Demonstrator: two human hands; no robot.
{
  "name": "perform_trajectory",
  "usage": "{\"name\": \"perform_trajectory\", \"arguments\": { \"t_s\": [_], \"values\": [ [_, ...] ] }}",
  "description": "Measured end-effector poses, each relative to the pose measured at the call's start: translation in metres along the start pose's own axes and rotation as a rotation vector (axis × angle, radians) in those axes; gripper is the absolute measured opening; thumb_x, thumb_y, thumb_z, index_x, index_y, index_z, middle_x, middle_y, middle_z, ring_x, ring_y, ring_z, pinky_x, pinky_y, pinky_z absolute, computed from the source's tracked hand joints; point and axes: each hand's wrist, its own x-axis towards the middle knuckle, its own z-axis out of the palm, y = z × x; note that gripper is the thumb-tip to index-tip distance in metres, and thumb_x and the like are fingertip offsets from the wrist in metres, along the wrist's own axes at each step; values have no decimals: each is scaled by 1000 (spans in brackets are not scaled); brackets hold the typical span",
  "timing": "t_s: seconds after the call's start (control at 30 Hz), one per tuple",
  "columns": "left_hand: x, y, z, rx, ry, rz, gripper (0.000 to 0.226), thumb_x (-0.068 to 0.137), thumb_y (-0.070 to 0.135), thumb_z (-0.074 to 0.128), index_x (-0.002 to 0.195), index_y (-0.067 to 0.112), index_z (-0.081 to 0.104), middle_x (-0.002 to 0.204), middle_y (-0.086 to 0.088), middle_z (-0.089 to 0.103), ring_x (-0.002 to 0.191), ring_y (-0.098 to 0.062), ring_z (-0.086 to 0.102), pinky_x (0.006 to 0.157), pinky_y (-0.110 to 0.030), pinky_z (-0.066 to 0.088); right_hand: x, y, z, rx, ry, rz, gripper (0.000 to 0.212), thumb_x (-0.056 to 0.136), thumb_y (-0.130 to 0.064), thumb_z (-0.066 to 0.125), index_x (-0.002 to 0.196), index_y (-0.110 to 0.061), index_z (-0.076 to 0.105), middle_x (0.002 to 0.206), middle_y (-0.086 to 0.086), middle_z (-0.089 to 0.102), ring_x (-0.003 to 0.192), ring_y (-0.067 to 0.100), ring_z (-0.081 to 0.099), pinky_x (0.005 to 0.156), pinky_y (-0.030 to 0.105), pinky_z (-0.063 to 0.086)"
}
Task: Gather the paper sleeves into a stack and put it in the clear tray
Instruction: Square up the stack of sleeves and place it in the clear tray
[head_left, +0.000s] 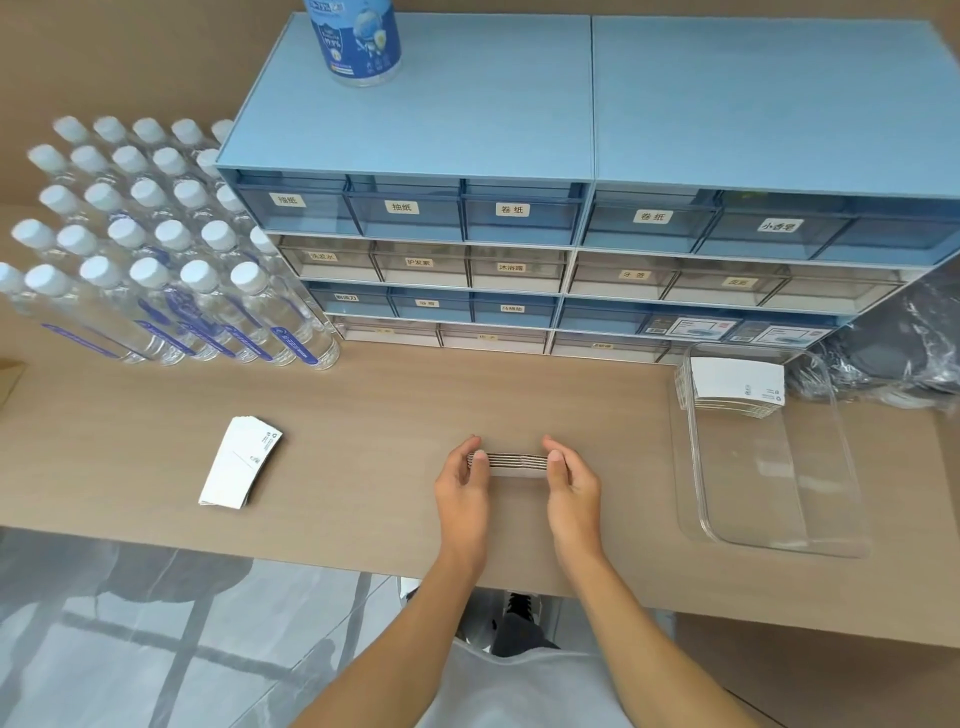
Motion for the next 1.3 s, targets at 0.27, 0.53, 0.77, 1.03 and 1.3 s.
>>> {"name": "perform_trajectory", "arguments": {
  "t_s": [0.27,0.53,0.77,1.03,1.3],
  "values": [
    [5,2,0,42,21,19,26,100,13,52,118,5,69,114,1,71,107,-7,63,91,-12,45,-1,-5,4,-102,34,-29,28,102,-15,43,112,-12,70,105,-10,69,102,2,62,86,2,41],
    [8,4,-10,66,-39,-37,19,98,16,57,106,10,73,89,0,71,79,-11,63,77,-20,50,-1,-8,0,-49,37,-13,26,100,-11,47,107,-4,71,98,1,71,88,21,67,70,6,49],
    [11,12,-17,86,-129,-55,20,93,22,66,110,11,70,84,-8,72,75,-13,67,71,-20,56,3,-12,-5,-7,9,35,20,98,-19,54,93,-18,73,90,-1,74,77,18,70,68,13,50],
    [17,29,-65,248,-8,-7,43,80,3,78,116,15,60,75,-5,64,67,-10,61,63,-8,51,1,-32,33,-24,-225,59,41,80,5,73,116,-10,62,115,7,68,101,15,65,91,29,52],
    [28,39,-144,131,395,-125,33,77,10,81,103,16,61,84,1,64,69,-7,59,55,-10,46,-9,-52,134,-408,-401,7,24,76,3,69,97,-8,64,94,11,74,89,27,71,79,36,56]
  ]
}}
